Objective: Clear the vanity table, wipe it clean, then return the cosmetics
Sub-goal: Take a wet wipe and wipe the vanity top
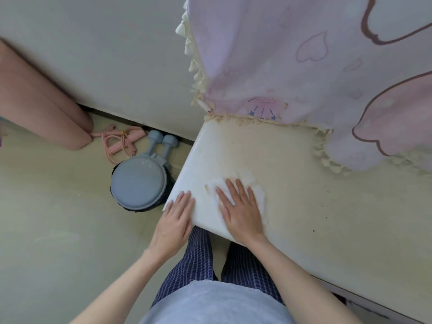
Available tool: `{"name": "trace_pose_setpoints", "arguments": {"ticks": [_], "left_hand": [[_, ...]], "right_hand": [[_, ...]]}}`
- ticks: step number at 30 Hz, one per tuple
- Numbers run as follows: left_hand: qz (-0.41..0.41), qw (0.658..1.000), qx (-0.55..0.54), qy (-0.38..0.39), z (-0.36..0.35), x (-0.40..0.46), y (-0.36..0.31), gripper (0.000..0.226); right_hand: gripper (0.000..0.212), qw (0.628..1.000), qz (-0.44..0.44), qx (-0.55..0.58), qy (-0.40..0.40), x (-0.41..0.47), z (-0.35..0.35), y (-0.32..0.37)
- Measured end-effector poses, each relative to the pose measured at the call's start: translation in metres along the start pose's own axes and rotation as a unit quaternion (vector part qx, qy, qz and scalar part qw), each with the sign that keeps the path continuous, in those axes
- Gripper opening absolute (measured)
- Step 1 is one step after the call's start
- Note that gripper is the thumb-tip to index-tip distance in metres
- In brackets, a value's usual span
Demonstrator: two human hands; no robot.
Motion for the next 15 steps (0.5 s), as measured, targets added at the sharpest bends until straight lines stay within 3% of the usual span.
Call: {"name": "trace_pose_setpoints", "arguments": {"ticks": [10,15], "left_hand": [[-0.063,0.997,-0.047,-0.016,0.009,-0.013,0.008,0.046],[-0.077,0.996,-0.044,-0.008,0.004,-0.027,0.021,0.047]], "right_hand": [[0.057,0.996,-0.089,0.016,0.01,0.123,0.023,0.018],[0.048,1.0,0.003,0.001,0.027,0.09,0.005,0.061]]}}
Point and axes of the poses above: each hand's wrist, its own x-axis towards the middle knuckle, its own z-axis out of the back of the hand, y = z × x, the point moved 10 cm from there along x, towards the middle knuckle, and after that the axes turned 7 degrees about y, right-handed, at the moved point
